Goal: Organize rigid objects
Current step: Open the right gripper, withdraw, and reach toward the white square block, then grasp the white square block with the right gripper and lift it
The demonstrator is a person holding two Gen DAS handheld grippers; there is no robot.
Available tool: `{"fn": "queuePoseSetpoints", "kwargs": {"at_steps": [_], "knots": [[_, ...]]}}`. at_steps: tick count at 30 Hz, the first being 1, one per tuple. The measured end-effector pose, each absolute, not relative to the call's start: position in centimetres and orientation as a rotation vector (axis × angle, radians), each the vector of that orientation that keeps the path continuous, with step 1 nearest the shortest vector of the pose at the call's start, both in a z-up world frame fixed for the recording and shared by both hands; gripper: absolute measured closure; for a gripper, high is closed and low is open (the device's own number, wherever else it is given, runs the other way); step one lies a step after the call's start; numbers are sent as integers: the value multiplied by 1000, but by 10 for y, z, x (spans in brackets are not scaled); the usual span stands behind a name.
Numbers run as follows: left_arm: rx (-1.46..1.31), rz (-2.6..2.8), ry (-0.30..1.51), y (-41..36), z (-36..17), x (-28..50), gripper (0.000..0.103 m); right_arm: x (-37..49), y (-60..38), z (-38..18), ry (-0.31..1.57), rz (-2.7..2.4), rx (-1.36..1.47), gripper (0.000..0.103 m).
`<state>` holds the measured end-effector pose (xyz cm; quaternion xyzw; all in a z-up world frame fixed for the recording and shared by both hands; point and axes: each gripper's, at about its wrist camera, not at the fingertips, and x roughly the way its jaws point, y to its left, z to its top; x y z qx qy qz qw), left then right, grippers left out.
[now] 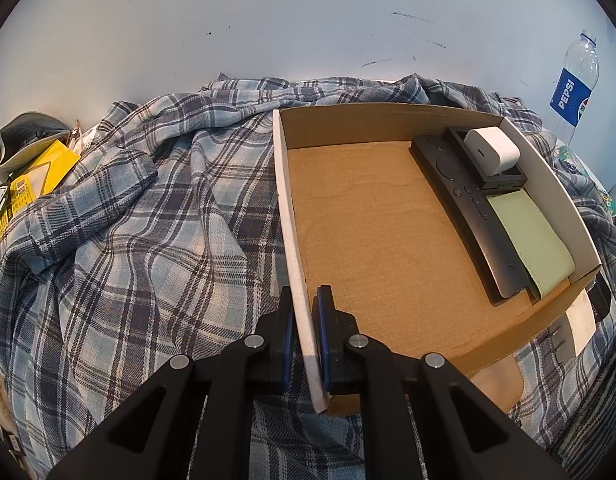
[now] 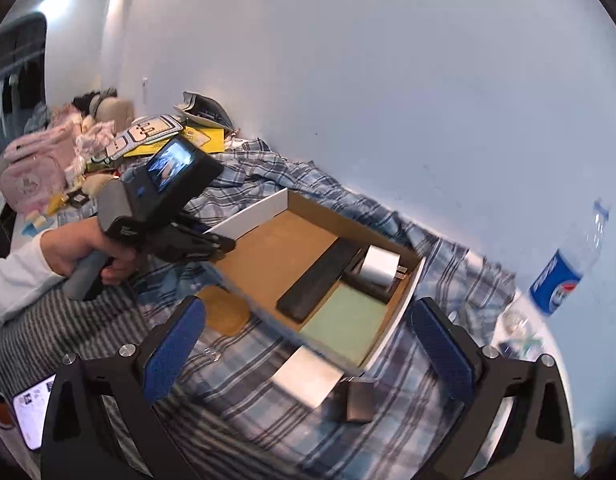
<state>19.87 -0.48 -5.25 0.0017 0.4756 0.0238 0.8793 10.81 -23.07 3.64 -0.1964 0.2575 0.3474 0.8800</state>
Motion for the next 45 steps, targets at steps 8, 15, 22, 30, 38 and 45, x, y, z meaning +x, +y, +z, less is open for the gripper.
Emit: {"fn": "queuePoseSetpoints", "kwargs": {"at_steps": [8, 15, 22, 30, 38, 45], "knots": [[5, 50, 991, -5, -53, 198, 93, 105, -236, -9, 720, 613, -267, 0], [5, 50, 991, -5, -53, 198, 93, 113, -228, -30, 803, 614, -208, 0], [5, 50, 991, -5, -53, 198, 93, 133, -221, -50, 904, 575, -194, 1], [5, 50, 991, -5, -53, 198, 93, 149, -215, -54, 916, 501, -218, 20], [5, 50, 991, -5, -53, 198, 93, 155, -206, -57, 902, 435, -284, 25], [8, 52, 991, -6, -52, 198, 93, 155, -206, -57, 872, 424, -289, 36]]}}
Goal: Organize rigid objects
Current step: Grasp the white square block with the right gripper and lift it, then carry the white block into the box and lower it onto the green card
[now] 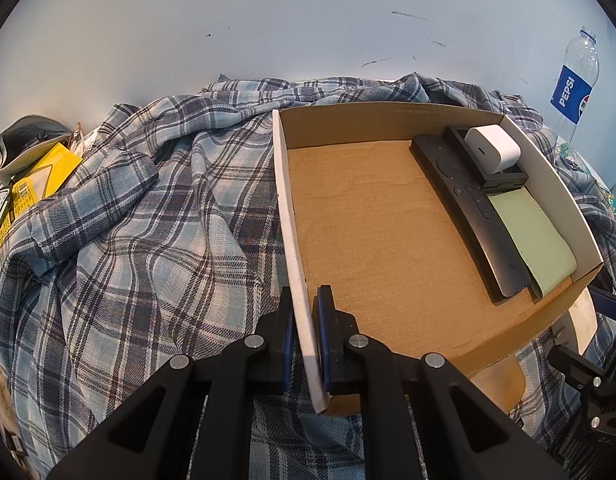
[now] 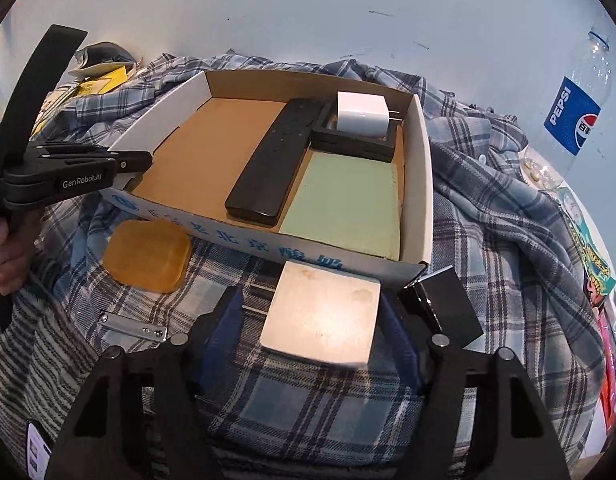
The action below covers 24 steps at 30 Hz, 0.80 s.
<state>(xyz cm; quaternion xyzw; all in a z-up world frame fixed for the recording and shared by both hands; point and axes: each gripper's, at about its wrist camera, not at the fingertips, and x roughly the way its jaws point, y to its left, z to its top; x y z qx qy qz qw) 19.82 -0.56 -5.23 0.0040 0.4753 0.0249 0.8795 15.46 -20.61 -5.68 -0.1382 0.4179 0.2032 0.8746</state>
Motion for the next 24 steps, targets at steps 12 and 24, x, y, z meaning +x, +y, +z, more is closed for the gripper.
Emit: {"fn": "queuePoseSetpoints", "kwargs": {"at_steps": [12, 24], "knots": [[7, 51, 991, -6, -52, 198, 93, 139, -209, -44, 768, 437, -273, 37], [7, 52, 991, -6, -52, 198, 93, 126, -207, -32, 680, 470, -279, 37]]}}
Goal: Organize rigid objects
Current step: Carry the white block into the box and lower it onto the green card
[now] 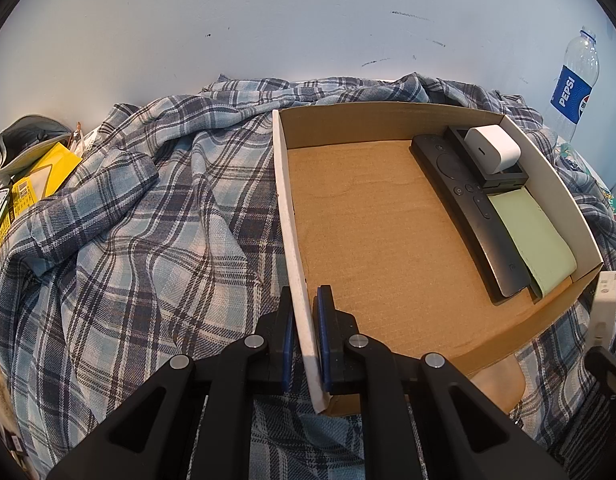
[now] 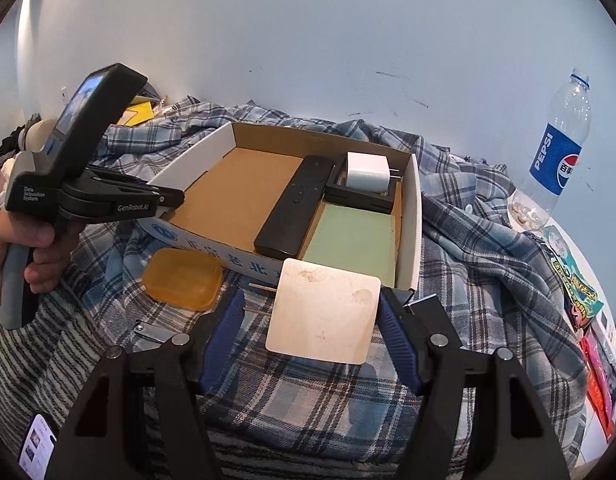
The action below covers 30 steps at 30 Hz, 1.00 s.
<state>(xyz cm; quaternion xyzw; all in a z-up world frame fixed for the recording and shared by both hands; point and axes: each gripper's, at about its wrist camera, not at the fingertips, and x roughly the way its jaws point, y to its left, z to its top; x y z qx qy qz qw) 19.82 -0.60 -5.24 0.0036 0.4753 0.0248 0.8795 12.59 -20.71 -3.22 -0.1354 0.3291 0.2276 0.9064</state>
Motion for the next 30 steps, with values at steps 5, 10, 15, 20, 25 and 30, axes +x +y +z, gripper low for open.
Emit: {"fn": "queuePoseSetpoints", "kwargs": {"at_steps": [5, 10, 15, 20, 25, 30], "knots": [[7, 51, 991, -6, -52, 198, 93, 130, -211, -24, 693, 486, -241, 37], [8, 52, 991, -6, -52, 198, 93, 139, -206, -18, 685, 472, -250, 37], [9, 52, 990, -6, -52, 198, 93, 155, -201, -10, 661, 464, -259, 37], [7, 51, 991, -6, -52, 198, 93, 182, -196, -10, 681, 448, -265, 37], [8, 52, 991, -6, -52, 198, 93, 205, -190, -17, 716, 433, -293, 37], [8, 52, 991, -6, -52, 198, 93, 224, -187, -28, 768, 416, -306, 37]]}}
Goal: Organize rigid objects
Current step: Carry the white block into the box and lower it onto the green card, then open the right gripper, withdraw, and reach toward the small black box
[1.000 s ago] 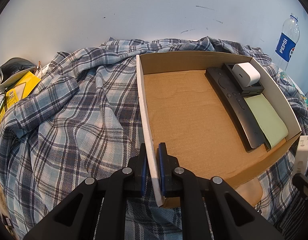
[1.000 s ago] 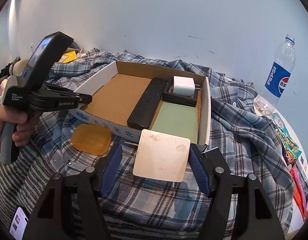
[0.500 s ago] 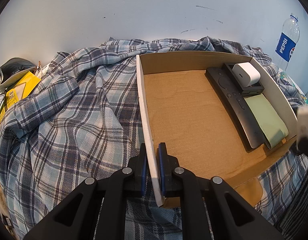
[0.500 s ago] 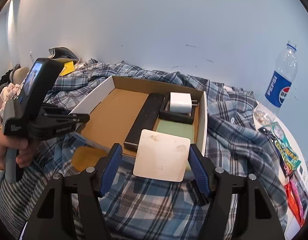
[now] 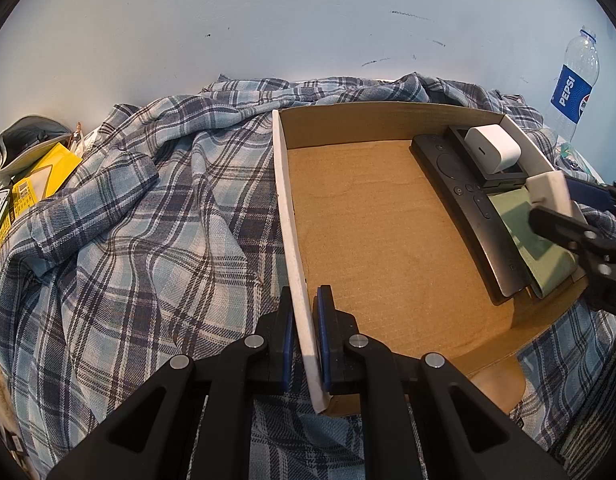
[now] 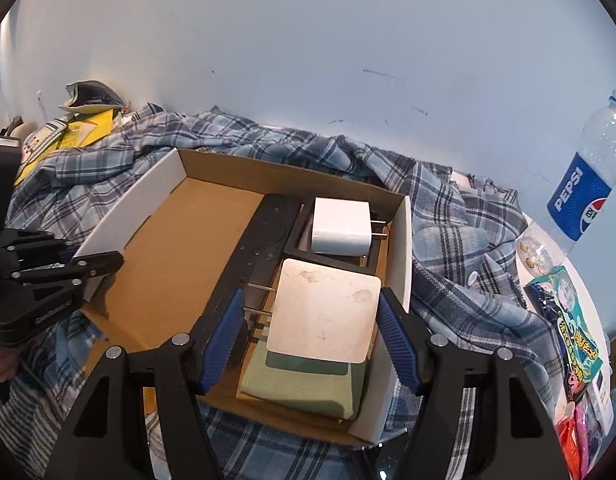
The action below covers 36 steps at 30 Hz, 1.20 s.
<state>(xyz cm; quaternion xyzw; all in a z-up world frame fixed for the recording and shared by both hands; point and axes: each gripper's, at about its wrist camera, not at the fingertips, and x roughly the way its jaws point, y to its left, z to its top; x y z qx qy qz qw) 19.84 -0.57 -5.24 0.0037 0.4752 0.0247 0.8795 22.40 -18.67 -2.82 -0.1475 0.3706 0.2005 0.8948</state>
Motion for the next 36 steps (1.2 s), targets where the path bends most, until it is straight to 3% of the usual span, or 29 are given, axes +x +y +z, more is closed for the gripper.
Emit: {"fn": "queuePoseSetpoints", "kwargs": {"at_steps": [14, 17, 19, 21, 36], "knots": [[7, 50, 991, -6, -52, 199, 93, 245, -178, -40, 833, 370, -341, 36], [7, 49, 990, -5, -53, 199, 93, 246, -175, -38, 833, 371, -346, 21], [6, 49, 990, -6, -53, 199, 93, 241, -172, -31, 802, 366, -356, 5], [7, 49, 990, -5, -53, 199, 93, 234, -170, -21, 741, 339, -379, 0], [5, 48, 991, -5, -53, 199, 93, 176, -188, 32, 544, 433, -276, 0]]}}
